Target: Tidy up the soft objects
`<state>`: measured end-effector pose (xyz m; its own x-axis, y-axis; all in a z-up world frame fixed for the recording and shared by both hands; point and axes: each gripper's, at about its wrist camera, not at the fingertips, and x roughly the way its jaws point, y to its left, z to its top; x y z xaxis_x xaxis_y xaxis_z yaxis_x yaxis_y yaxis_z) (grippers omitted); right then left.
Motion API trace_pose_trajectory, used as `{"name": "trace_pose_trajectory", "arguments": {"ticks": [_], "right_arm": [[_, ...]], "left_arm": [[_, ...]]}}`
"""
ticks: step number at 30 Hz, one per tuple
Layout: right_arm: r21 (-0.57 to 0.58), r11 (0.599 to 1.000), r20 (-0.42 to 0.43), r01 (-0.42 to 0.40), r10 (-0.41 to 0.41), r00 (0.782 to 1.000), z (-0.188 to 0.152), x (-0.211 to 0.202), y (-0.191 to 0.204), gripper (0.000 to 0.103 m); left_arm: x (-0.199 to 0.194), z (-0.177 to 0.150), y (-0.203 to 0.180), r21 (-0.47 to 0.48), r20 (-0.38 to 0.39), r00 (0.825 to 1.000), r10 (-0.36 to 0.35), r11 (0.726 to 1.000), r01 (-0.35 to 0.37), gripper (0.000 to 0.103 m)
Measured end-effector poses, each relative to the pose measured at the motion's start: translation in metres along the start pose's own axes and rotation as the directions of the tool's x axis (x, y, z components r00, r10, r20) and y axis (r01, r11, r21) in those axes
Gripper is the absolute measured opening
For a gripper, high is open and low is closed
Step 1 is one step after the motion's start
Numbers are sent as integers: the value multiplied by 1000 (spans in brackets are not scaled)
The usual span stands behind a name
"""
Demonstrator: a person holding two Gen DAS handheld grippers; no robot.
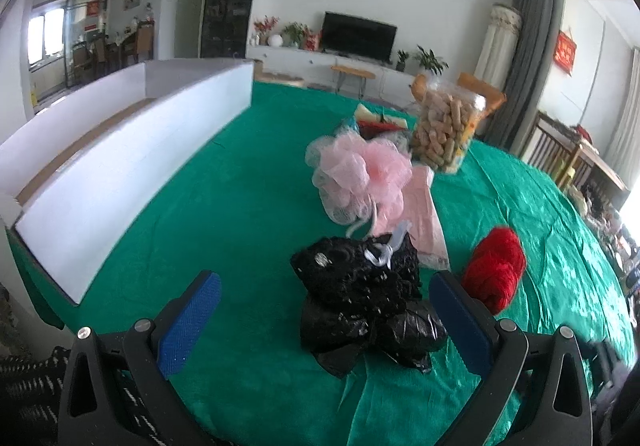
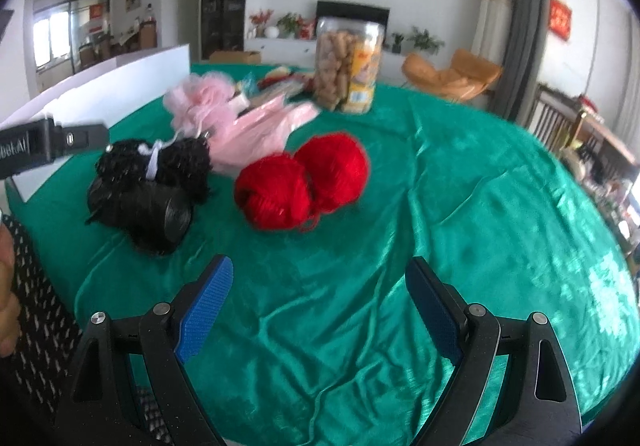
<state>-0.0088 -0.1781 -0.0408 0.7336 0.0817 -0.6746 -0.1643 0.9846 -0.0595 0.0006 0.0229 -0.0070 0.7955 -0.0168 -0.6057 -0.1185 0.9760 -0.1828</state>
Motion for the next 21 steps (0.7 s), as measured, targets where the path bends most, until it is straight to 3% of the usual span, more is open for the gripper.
{"name": "trace_pose_trajectory", "arguments": {"ticks": [7,16,21], "right_arm": [[-46,997,-108,-61,56,993,-1,27,17,90],[-31,991,-205,-133,124,971,39,71,7,90],[-20,991,-226,-131,123,966,70,104,14,91]], "left_arm": [[-15,3,7,-27,63,998,19,999,-17,103],[-6,5,17,-71,22,999,29,997,-28,103],[-2,4,16,-68,8,999,35,997,-35,103]]}}
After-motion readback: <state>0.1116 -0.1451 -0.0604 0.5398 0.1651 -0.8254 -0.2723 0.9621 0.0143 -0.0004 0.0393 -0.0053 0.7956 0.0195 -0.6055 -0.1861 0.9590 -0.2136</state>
